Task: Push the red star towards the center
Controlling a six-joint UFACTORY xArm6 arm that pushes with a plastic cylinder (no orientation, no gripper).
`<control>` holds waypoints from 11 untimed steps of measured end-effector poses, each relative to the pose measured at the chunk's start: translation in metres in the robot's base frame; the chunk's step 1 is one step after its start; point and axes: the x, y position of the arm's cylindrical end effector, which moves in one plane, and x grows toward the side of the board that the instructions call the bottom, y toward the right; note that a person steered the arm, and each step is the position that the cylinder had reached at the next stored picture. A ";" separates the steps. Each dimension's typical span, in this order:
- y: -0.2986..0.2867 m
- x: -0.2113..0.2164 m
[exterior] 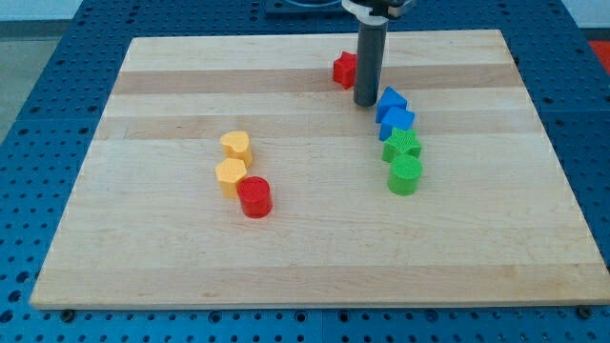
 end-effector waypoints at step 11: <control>-0.111 -0.040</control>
